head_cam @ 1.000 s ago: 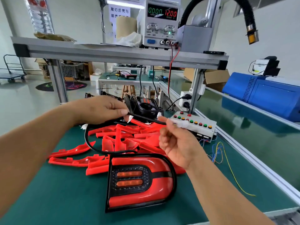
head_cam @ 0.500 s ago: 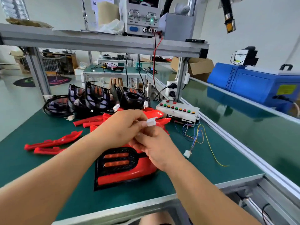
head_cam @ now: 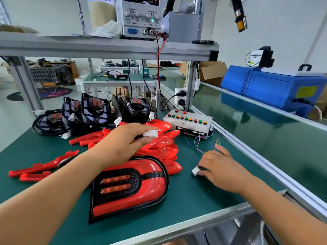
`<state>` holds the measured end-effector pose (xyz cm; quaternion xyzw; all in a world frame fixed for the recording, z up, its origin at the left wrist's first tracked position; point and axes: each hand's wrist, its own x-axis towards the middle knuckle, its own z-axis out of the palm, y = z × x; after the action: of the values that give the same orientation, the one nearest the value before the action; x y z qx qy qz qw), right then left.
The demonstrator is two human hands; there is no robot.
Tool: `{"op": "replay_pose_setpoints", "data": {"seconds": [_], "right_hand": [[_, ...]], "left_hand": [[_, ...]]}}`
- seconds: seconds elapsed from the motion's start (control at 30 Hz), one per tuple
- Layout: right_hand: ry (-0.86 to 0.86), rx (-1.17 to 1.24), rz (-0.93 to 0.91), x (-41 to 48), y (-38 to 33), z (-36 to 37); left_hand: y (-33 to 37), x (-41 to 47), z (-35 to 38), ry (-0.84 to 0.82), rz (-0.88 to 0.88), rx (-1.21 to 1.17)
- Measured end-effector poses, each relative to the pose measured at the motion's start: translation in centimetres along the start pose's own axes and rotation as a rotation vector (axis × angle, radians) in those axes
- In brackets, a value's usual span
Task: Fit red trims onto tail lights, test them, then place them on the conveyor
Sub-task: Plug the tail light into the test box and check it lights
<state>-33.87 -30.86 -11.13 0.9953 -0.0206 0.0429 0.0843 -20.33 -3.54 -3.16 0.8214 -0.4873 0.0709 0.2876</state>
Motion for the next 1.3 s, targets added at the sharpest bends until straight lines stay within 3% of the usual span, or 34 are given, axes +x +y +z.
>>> {"op": "replay_pose_setpoints", "data": {"seconds": [0.27,0.43,0.6,0.93,1.13,1.3], "right_hand": [[0.475,0.547,-0.013,4.1,-2.2,-2.5],[0.518,0.669,-0.073,6.6,-3.4,-3.3],[0.586,0.654,-0.116,8.5,-3.9,-3.6],[0.622,0.469,-0.182,9.1,-4.5,-4.0],[0.738,0.461,-0.164,9.1,-5.6,-3.7],[0.730,0.502,-0.121,9.0,-6.7,-3.3]], "left_hand": [[0.0,2.2,0.5,0.065,0.036,-0.080],[-0.3,3.4,1.2,0.111,0.069,-0.079],[-0.9,4.3,1.8,0.178,0.010,-0.213],[-1.7,4.6,1.1,0.018,-0.086,-0.307],[-1.0,4.4,1.2,0.018,-0.110,-0.270],[-0.9,4.4,1.6,0.019,-0.122,-0.298]]}}
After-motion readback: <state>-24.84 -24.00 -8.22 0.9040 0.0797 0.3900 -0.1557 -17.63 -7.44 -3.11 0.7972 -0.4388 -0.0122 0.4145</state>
